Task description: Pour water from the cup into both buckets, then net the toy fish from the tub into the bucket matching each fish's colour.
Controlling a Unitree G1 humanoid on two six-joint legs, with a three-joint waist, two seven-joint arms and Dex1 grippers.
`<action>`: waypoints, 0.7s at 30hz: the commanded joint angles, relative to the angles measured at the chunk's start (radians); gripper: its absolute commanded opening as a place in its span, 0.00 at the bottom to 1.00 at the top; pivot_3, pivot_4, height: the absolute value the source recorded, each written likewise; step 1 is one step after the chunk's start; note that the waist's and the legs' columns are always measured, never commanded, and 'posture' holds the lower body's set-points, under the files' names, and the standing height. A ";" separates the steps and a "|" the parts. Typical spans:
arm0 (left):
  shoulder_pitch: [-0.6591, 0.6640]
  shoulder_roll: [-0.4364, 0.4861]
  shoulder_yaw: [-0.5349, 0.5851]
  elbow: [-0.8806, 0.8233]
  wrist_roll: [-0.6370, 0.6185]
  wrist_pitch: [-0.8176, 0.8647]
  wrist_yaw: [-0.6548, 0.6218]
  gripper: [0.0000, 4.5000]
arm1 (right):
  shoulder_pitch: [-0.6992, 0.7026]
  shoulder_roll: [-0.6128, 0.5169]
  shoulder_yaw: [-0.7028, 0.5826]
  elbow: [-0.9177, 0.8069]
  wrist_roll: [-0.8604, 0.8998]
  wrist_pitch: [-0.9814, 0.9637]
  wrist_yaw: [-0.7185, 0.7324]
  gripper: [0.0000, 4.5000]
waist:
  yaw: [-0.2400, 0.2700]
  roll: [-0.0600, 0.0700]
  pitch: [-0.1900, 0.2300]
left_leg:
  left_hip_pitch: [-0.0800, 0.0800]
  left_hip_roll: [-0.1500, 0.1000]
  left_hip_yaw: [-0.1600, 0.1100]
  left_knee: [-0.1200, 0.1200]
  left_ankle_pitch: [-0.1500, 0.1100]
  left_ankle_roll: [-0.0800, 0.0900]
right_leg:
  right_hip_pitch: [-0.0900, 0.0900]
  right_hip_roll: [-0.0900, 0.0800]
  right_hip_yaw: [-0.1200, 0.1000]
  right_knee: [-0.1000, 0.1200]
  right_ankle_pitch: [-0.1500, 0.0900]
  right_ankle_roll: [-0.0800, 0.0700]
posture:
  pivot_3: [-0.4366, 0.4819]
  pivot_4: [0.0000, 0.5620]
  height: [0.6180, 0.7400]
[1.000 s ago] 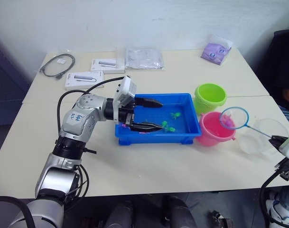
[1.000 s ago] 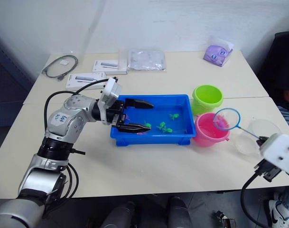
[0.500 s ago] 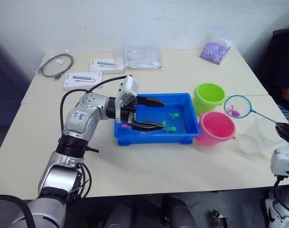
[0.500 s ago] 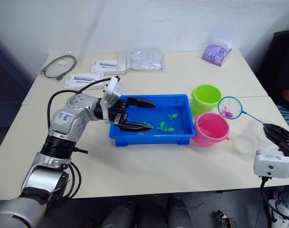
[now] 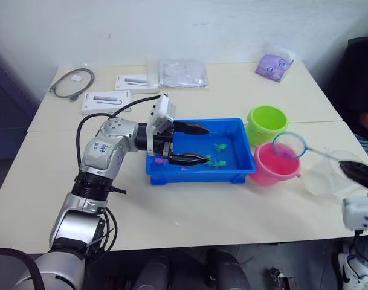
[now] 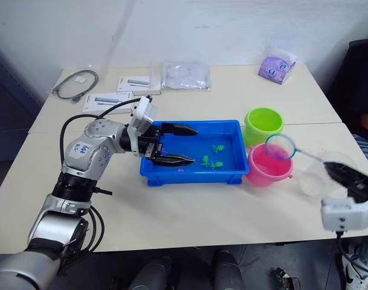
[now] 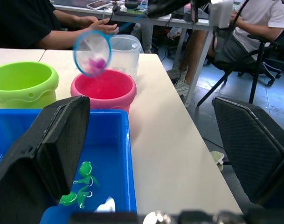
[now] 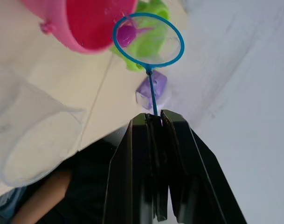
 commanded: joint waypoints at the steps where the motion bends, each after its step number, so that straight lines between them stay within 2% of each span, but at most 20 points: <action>1: -0.010 0.000 0.018 -0.021 0.000 -0.016 0.004 1.00 | -0.004 -0.001 -0.005 -0.015 0.018 -0.023 0.009 0.00 | 0.000 0.000 0.000 | 0.000 0.000 -0.001 0.000 0.000 0.000 | 0.000 0.000 0.000 0.000 0.000 0.000 | 0.48 0.27 0.96; 11: 0.003 0.012 0.022 -0.033 0.006 -0.017 0.010 1.00 | -0.064 -0.024 0.000 0.036 0.029 0.003 0.025 0.00 | -0.003 0.000 0.000 | 0.000 0.000 0.000 0.000 0.000 0.000 | 0.000 0.000 0.000 0.000 0.000 0.000 | 0.48 0.27 0.96; 14: 0.007 0.014 0.022 -0.045 0.004 -0.013 0.014 1.00 | -0.005 -0.005 0.063 -0.016 0.027 -0.087 0.042 0.00 | 0.000 0.000 0.000 | 0.000 0.000 0.000 0.000 0.000 0.000 | 0.001 0.000 0.000 0.000 0.000 0.000 | 0.48 0.27 0.96; 18: 0.006 0.020 0.025 -0.042 0.005 -0.016 0.018 1.00 | -0.085 -0.032 0.021 0.068 0.025 -0.012 0.011 0.00 | -0.003 0.001 0.000 | 0.000 -0.001 0.001 0.000 0.000 0.001 | 0.000 -0.001 0.001 0.000 0.001 0.001 | 0.48 0.27 0.96; 21: 0.006 0.022 0.024 -0.043 0.006 -0.018 0.019 1.00 | -0.062 -0.034 0.039 0.049 0.034 -0.082 0.027 0.00 | -0.001 0.000 0.000 | 0.001 0.000 0.001 0.000 0.000 0.001 | 0.001 0.000 0.001 -0.001 0.001 0.001 | 0.48 0.27 0.96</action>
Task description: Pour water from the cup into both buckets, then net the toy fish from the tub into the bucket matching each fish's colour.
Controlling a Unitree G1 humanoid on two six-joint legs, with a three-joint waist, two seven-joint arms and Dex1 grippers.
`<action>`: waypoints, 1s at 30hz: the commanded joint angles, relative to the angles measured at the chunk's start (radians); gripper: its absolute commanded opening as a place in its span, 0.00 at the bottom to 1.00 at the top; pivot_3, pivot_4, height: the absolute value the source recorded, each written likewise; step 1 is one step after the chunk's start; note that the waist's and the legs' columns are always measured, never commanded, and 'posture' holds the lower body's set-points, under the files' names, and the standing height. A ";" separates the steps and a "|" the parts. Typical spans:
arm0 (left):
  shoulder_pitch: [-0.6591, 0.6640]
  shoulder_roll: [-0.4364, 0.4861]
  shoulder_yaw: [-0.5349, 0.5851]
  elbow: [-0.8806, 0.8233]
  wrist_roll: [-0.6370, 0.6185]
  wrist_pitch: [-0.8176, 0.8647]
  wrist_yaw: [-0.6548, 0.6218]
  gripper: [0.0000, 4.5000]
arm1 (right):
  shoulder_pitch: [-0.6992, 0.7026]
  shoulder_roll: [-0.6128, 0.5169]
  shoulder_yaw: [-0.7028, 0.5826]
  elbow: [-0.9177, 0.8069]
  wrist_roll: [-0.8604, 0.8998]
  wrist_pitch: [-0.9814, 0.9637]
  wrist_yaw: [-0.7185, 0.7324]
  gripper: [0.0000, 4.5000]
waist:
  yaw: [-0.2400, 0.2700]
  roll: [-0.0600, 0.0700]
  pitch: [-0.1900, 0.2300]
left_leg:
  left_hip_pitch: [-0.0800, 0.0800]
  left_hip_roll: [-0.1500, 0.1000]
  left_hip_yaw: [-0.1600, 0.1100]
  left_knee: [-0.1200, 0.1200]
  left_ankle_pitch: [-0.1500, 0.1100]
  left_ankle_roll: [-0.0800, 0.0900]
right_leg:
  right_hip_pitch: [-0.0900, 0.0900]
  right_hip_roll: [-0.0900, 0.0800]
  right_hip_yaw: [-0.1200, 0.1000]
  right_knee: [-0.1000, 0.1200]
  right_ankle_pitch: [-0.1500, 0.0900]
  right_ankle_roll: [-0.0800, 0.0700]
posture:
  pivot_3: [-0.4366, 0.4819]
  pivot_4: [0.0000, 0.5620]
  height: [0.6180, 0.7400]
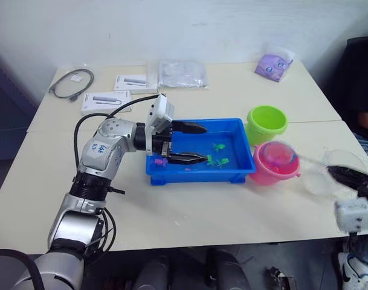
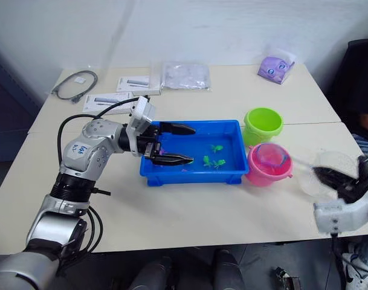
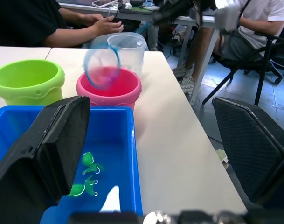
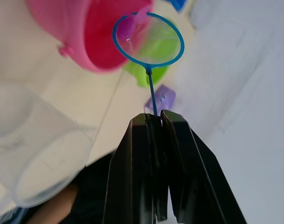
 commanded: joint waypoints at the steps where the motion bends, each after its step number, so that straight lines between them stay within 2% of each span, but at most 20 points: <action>1: -0.001 0.006 0.021 -0.034 -0.001 -0.015 0.005 1.00 | -0.006 -0.019 -0.025 0.003 0.009 -0.023 -0.004 0.00 | 0.002 0.000 0.000 | 0.000 0.001 -0.001 0.000 0.000 0.000 | 0.000 0.000 -0.001 0.000 0.000 0.000 | 0.48 0.27 0.96; 5: 0.003 0.003 0.018 -0.045 -0.003 -0.012 0.012 1.00 | 0.033 -0.015 0.017 -0.032 0.017 -0.079 0.021 0.00 | 0.001 0.000 0.000 | -0.001 0.000 0.000 0.000 0.000 0.000 | 0.000 0.000 -0.001 0.000 0.000 0.000 | 0.48 0.27 0.96; 9: 0.002 0.006 0.019 -0.044 -0.004 -0.013 0.014 1.00 | -0.058 -0.046 -0.033 0.055 -0.005 0.006 -0.021 0.00 | -0.002 0.000 0.000 | 0.000 0.000 0.001 0.000 0.000 0.000 | 0.000 0.000 0.001 0.000 0.000 0.000 | 0.48 0.27 0.96; 17: 0.008 0.009 0.024 -0.054 -0.006 -0.010 0.027 1.00 | -0.025 -0.035 0.014 0.029 0.016 -0.049 -0.004 0.00 | 0.000 0.000 0.000 | 0.002 0.000 0.002 -0.001 0.000 0.000 | 0.001 0.000 0.002 -0.001 0.000 0.000 | 0.48 0.27 0.96; 19: 0.015 0.011 0.024 -0.066 -0.008 -0.007 0.030 1.00 | -0.006 -0.034 0.028 0.012 0.018 -0.083 -0.002 0.00 | 0.000 0.000 0.000 | 0.004 0.000 0.002 -0.001 -0.001 0.000 | 0.003 0.000 0.002 -0.001 0.000 0.000 | 0.48 0.27 0.96; 22: 0.018 0.013 0.027 -0.068 -0.007 -0.006 0.034 1.00 | -0.078 -0.061 -0.013 0.094 -0.006 0.001 -0.036 0.00 | -0.002 0.000 0.000 | 0.007 0.001 0.003 -0.002 -0.001 0.001 | 0.007 0.000 0.002 -0.002 0.000 0.000 | 0.48 0.27 0.96; 25: 0.019 0.015 0.028 -0.071 -0.008 -0.005 0.037 1.00 | -0.059 -0.067 0.017 0.090 0.004 -0.053 -0.021 0.00 | 0.000 0.000 0.000 | 0.011 0.001 0.001 -0.002 -0.001 0.001 | 0.012 0.001 0.003 -0.005 0.000 0.000 | 0.48 0.27 0.96; 27: 0.021 0.018 0.027 -0.069 -0.006 -0.005 0.038 1.00 | -0.064 -0.050 0.037 0.076 0.072 -0.019 -0.007 0.00 | 0.000 0.000 0.000 | 0.010 0.001 -0.002 -0.002 -0.001 0.001 | 0.013 0.001 0.004 -0.007 0.000 0.000 | 0.48 0.27 0.96; 30: 0.044 0.042 0.018 -0.060 0.009 -0.013 0.022 1.00 | -0.086 -0.016 0.074 0.037 0.324 0.153 0.063 0.00 | -0.002 0.000 0.000 | 0.010 0.001 -0.002 -0.003 -0.001 0.001 | 0.013 0.001 0.005 -0.008 0.000 0.000 | 0.48 0.27 0.96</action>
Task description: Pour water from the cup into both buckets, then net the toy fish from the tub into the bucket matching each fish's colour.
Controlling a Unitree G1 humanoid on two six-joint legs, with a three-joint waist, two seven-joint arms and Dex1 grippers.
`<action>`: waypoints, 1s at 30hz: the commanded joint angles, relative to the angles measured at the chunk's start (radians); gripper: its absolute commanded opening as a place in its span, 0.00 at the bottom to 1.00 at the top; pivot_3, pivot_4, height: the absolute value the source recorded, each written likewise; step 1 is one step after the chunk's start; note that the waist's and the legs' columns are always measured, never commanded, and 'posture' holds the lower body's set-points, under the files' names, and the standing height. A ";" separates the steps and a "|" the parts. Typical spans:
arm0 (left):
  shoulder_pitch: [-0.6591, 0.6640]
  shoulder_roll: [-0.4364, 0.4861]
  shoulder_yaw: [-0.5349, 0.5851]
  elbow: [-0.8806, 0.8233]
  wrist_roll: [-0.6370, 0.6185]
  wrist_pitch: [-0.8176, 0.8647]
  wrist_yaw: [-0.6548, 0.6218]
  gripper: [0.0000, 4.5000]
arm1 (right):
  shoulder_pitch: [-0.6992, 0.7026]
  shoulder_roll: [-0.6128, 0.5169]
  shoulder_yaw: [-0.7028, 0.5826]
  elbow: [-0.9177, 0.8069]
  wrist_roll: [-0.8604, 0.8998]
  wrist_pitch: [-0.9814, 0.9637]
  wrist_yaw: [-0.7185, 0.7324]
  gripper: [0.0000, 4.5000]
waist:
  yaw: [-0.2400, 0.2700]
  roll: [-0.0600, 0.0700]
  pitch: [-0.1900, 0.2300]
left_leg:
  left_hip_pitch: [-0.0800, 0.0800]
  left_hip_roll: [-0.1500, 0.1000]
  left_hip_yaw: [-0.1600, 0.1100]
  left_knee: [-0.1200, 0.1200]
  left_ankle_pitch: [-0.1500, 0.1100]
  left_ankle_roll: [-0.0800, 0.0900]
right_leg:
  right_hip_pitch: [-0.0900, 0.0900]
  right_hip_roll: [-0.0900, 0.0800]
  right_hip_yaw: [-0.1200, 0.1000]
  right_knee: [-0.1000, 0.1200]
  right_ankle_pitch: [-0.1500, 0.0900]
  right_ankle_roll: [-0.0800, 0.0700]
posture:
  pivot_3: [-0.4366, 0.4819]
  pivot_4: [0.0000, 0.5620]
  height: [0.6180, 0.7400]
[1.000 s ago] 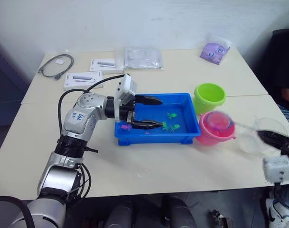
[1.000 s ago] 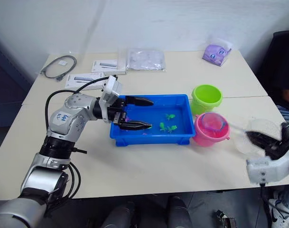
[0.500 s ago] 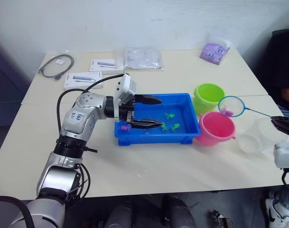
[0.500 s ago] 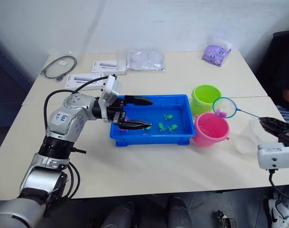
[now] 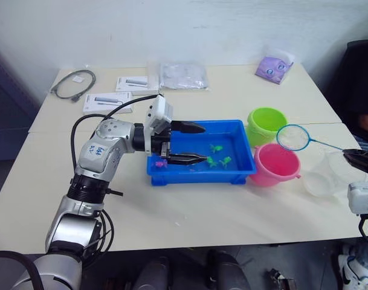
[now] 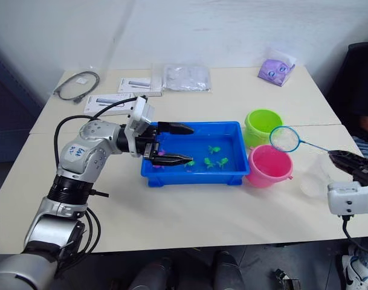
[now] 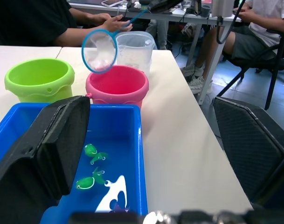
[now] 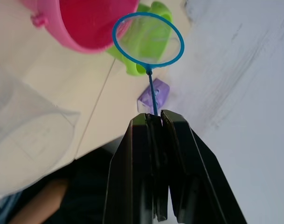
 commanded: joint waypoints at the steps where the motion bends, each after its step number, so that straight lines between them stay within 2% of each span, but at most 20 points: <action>1: 0.033 0.037 0.012 -0.021 0.015 -0.020 -0.021 1.00 | -0.042 0.047 0.020 -0.084 0.312 0.235 0.069 0.00 | -0.001 0.000 0.000 | 0.000 0.000 0.000 0.000 0.000 0.000 | 0.000 0.000 -0.001 0.000 0.000 0.000 | 0.48 0.27 0.96; 5: 0.081 0.103 0.036 -0.003 0.033 -0.025 -0.032 1.00 | -0.152 0.055 0.158 -0.234 0.622 0.633 0.110 0.00 | -0.008 0.000 0.000 | 0.001 0.002 0.000 0.001 0.000 -0.001 | 0.000 0.001 -0.001 0.001 0.000 0.000 | 0.48 0.27 0.96; 6: 0.089 0.118 0.045 -0.002 0.033 -0.020 -0.032 1.00 | -0.181 0.047 0.191 -0.259 0.657 0.700 0.113 0.00 | -0.009 0.000 0.000 | 0.001 0.002 -0.001 0.001 0.000 -0.001 | 0.000 0.000 -0.001 0.001 0.000 0.000 | 0.48 0.27 0.96; 9: 0.141 0.192 0.082 -0.016 0.038 -0.011 -0.020 1.00 | -0.364 0.056 0.394 -0.299 0.703 0.881 0.089 0.00 | -0.015 0.001 0.000 | 0.001 0.003 -0.002 0.002 -0.001 -0.002 | 0.000 0.000 0.000 0.001 0.000 -0.001 | 0.48 0.27 0.96; 11: 0.177 0.232 0.105 -0.038 0.040 -0.002 -0.005 1.00 | -0.470 0.079 0.524 -0.298 0.686 0.924 0.100 0.00 | -0.017 0.001 0.000 | 0.000 0.003 -0.003 0.001 -0.001 -0.003 | 0.000 0.000 -0.001 0.001 -0.001 -0.002 | 0.48 0.27 0.96; 14: 0.226 0.276 0.131 -0.110 0.018 0.034 0.005 1.00 | -0.573 0.100 0.664 -0.236 0.608 0.882 0.138 0.00 | -0.007 0.001 0.000 | -0.001 0.003 -0.004 0.001 -0.002 -0.003 | -0.001 0.000 -0.003 -0.001 -0.001 -0.002 | 0.48 0.27 0.96; 19: 0.320 0.328 0.159 -0.258 -0.001 0.091 0.033 1.00 | -0.693 0.131 0.832 -0.037 0.463 0.664 0.217 0.00 | 0.002 0.001 0.000 | -0.003 0.000 -0.004 0.002 -0.003 -0.001 | -0.001 -0.002 -0.003 -0.002 -0.001 -0.002 | 0.48 0.27 0.96; 25: 0.393 0.350 0.206 -0.360 -0.015 0.137 0.093 1.00 | -0.795 0.195 0.942 0.125 0.361 0.488 0.273 0.00 | -0.009 0.001 0.000 | -0.002 0.002 -0.003 0.002 -0.003 -0.001 | -0.002 -0.001 -0.008 -0.001 -0.001 -0.001 | 0.48 0.27 0.96; 30: 0.433 0.359 0.231 -0.425 -0.042 0.174 0.128 1.00 | -0.840 0.221 0.971 0.248 0.277 0.405 0.251 0.00 | -0.012 0.001 0.000 | -0.002 0.003 -0.003 0.002 -0.003 -0.002 | -0.002 0.000 -0.010 -0.001 -0.001 -0.001 | 0.48 0.27 0.96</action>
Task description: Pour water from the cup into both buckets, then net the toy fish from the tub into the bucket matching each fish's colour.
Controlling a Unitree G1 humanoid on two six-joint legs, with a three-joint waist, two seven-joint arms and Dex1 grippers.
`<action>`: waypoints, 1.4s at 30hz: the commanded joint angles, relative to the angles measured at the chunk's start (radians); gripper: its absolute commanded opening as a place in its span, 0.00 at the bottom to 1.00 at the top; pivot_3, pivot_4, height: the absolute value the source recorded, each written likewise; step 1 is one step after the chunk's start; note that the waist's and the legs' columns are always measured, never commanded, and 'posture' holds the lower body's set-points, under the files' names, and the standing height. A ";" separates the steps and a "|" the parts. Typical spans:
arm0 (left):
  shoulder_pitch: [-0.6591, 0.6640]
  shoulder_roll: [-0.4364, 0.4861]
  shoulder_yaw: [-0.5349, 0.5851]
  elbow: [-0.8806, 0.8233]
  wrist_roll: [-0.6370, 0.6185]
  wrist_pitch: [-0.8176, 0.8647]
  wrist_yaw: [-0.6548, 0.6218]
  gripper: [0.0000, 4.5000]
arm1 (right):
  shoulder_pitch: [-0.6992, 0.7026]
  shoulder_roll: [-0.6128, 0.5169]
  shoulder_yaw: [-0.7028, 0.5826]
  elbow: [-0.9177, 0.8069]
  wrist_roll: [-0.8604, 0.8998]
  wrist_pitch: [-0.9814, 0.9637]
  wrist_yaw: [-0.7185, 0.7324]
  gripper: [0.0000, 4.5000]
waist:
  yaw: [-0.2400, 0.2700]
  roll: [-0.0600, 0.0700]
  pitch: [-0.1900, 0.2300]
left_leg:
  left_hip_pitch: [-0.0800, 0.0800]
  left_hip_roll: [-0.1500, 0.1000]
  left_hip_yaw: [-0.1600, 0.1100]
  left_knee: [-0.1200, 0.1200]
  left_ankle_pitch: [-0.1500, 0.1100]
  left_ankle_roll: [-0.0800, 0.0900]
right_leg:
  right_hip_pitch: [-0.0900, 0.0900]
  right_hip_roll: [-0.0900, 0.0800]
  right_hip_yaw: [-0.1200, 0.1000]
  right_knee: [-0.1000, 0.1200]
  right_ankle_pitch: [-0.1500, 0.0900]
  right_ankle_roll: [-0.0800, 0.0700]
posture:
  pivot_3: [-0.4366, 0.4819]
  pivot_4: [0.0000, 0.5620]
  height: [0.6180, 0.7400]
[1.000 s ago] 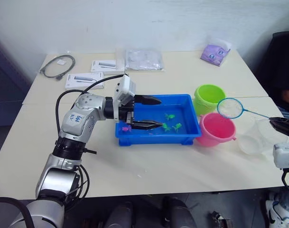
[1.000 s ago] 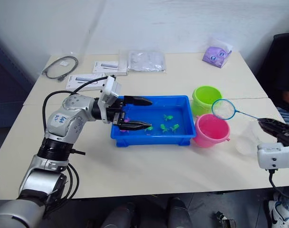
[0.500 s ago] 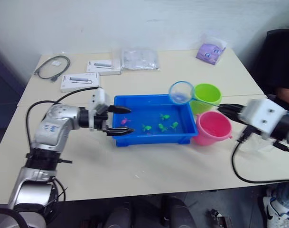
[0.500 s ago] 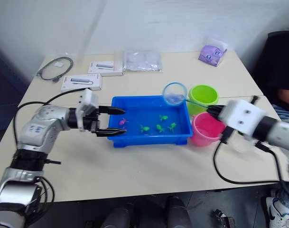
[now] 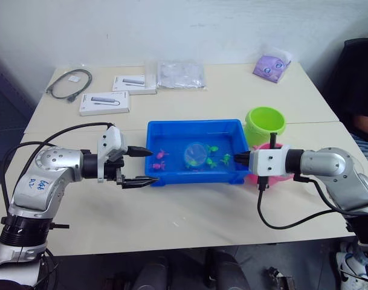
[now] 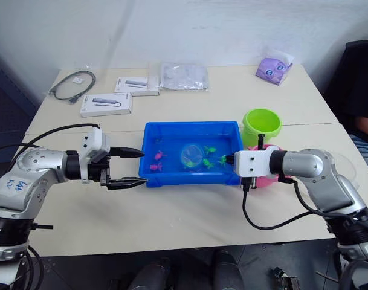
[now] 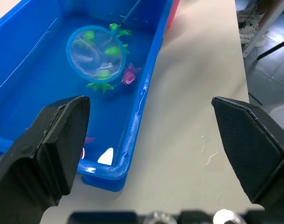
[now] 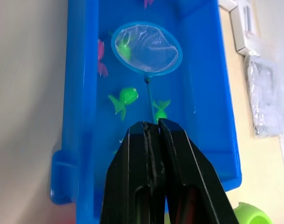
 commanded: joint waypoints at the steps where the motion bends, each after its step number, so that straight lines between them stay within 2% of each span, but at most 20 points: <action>1: 0.015 0.019 0.043 -0.067 -0.033 0.022 0.023 1.00 | -0.037 0.004 -0.006 0.063 -0.057 -0.070 -0.019 0.00 | 0.001 0.000 0.000 | 0.000 0.000 0.000 0.000 0.000 0.000 | 0.000 0.000 0.000 0.000 0.000 0.000 | 0.48 0.27 0.96; 9: 0.011 0.033 0.051 -0.072 -0.041 0.033 0.039 1.00 | -0.045 -0.017 -0.002 0.148 -0.128 -0.244 -0.023 0.00 | -0.008 0.000 0.000 | 0.000 0.000 0.000 0.000 0.000 -0.001 | 0.000 0.000 -0.001 0.000 0.000 0.000 | 0.48 0.27 0.96; 12: 0.002 0.029 0.048 -0.069 -0.041 0.031 0.040 1.00 | -0.009 -0.022 -0.025 0.113 -0.077 -0.259 0.001 0.00 | -0.012 0.000 0.000 | 0.000 0.000 0.000 0.000 0.000 -0.001 | 0.000 0.000 -0.001 0.000 0.000 0.000 | 0.48 0.27 0.96; 18: -0.031 0.003 0.018 -0.042 -0.033 0.013 0.039 1.00 | 0.075 0.001 -0.068 -0.013 0.059 -0.071 0.041 0.00 | -0.010 0.001 0.000 | 0.000 0.001 0.000 0.000 -0.001 -0.001 | 0.000 0.000 -0.001 0.000 0.000 0.000 | 0.48 0.27 0.96; 25: -0.103 -0.035 -0.013 0.020 -0.044 -0.002 0.010 1.00 | 0.122 0.029 -0.192 -0.165 0.316 0.379 0.043 0.00 | -0.007 0.001 0.000 | 0.000 0.001 -0.001 0.000 -0.001 -0.001 | 0.001 0.000 -0.001 0.000 0.000 0.000 | 0.48 0.27 0.96; 28: -0.142 -0.063 -0.028 0.052 -0.044 -0.012 -0.001 1.00 | 0.150 0.024 -0.253 -0.221 0.367 0.485 0.021 0.00 | -0.003 0.001 0.001 | 0.000 0.001 -0.001 0.000 -0.001 -0.001 | 0.001 0.000 -0.001 0.000 0.000 0.000 | 0.48 0.27 0.96; 35: -0.274 -0.163 -0.092 0.155 -0.039 -0.047 -0.055 1.00 | 0.318 -0.042 -0.530 -0.423 0.447 0.672 -0.040 0.00 | 0.020 0.001 0.001 | 0.000 0.000 -0.001 0.001 -0.001 -0.001 | 0.001 0.000 -0.002 0.000 0.000 0.000 | 0.48 0.27 0.96; 40: -0.390 -0.258 -0.150 0.278 -0.017 -0.110 -0.121 1.00 | 0.557 -0.052 -0.876 -0.596 0.460 0.790 -0.032 0.00 | 0.037 0.001 0.001 | -0.001 -0.001 0.000 0.001 -0.001 -0.001 | 0.001 0.000 -0.003 0.000 0.000 0.000 | 0.48 0.27 0.96; 42: -0.434 -0.298 -0.173 0.329 -0.011 -0.135 -0.151 1.00 | 0.683 -0.035 -1.057 -0.664 0.423 0.804 0.007 0.00 | 0.041 0.001 0.000 | 0.000 -0.001 0.001 0.001 0.000 -0.001 | 0.001 0.001 -0.002 0.001 0.000 0.000 | 0.48 0.27 0.96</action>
